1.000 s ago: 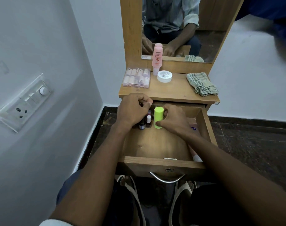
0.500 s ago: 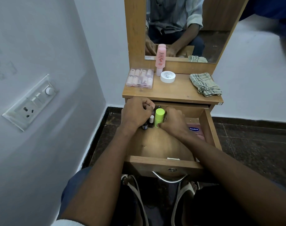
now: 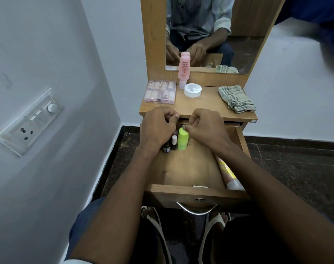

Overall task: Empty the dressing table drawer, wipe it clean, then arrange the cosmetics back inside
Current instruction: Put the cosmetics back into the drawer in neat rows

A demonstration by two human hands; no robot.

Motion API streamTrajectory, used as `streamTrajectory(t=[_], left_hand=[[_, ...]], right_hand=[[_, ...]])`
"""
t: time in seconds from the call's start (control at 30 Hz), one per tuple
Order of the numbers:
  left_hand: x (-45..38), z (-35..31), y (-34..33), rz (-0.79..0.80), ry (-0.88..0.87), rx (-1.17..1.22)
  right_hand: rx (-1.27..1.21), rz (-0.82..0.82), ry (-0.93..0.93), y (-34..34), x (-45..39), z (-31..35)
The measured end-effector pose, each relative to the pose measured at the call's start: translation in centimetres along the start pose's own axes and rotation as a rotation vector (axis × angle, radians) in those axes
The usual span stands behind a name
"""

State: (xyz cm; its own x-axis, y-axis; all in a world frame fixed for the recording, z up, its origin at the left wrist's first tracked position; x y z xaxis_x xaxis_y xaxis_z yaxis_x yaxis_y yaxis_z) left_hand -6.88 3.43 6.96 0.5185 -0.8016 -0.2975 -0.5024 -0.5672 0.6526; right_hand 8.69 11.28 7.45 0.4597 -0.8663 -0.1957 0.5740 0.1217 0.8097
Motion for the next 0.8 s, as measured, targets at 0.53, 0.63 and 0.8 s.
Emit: streamTrajectory(t=[0.53, 0.63, 0.8], left_hand=[[-2.4, -1.6, 0.3, -0.064, -0.099, -0.067], [-2.3, -1.6, 0.2, -0.058, -0.101, -0.058], [-2.1, -1.6, 0.3, -0.075, -0.104, -0.054]], right_hand=[[0.228, -0.014, 0.043, 0.2, -9.4, 0.1], [0.230, -0.048, 0.051, 0.2, -8.7, 0.1], [0.184, -0.181, 0.072, 0.9, -6.7, 0.2]])
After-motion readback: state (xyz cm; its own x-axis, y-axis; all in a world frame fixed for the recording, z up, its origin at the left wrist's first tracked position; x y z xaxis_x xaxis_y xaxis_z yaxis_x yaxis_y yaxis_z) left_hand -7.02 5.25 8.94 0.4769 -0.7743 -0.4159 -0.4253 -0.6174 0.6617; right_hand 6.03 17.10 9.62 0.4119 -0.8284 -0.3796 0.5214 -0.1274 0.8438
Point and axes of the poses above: each hand's wrist, its own x-axis away from the middle knuckle, its own y-axis out of the back of the hand, z = x × y, the point moved 7 cm from there along -x, towards the middle knuckle, and after that the axes turned 3 degrees about -x, right-handed, at the moved point
